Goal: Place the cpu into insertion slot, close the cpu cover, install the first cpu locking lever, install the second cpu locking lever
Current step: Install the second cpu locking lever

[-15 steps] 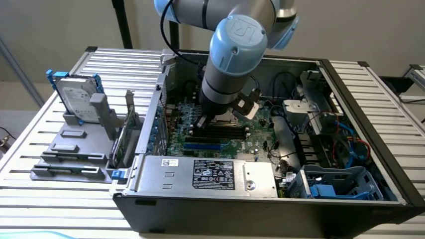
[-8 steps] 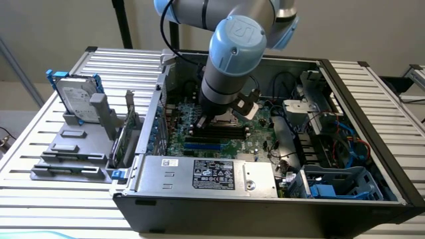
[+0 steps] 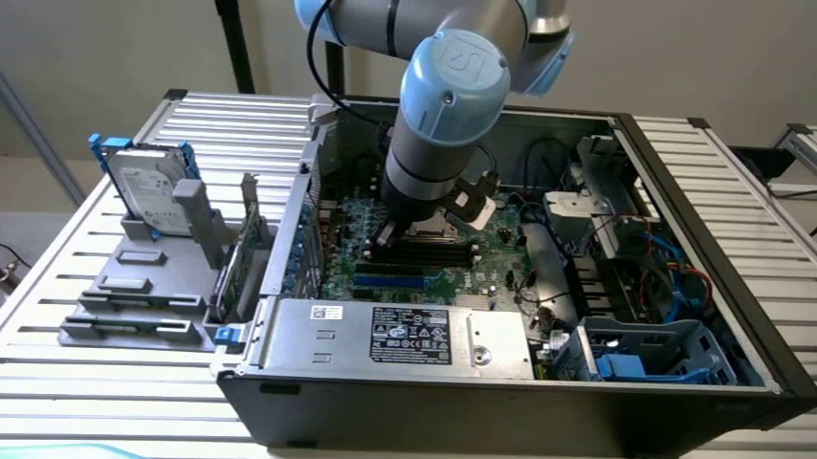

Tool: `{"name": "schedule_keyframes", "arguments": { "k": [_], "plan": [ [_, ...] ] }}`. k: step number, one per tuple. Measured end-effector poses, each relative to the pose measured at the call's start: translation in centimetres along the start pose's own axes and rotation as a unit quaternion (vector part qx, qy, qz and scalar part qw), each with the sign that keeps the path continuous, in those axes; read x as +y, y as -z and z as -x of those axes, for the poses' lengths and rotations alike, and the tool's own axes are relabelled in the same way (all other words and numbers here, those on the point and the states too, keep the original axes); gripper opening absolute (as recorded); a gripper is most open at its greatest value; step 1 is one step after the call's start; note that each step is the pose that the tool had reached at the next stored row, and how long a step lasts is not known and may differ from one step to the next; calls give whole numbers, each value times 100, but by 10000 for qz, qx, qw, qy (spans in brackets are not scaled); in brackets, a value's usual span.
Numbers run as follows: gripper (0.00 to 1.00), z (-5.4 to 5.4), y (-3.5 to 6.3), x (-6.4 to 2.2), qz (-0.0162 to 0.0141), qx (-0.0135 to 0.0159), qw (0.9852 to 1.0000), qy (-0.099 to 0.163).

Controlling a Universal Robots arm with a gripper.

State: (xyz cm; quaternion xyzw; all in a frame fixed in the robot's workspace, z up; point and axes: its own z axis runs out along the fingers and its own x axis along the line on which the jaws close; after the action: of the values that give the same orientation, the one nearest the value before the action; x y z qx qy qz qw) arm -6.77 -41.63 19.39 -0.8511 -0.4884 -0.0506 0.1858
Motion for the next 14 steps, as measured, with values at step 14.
{"name": "schedule_keyframes", "arguments": {
  "k": [14],
  "plan": [
    [11, 12, 20, 4, 1, -3, 10000, -1]
  ]
}}
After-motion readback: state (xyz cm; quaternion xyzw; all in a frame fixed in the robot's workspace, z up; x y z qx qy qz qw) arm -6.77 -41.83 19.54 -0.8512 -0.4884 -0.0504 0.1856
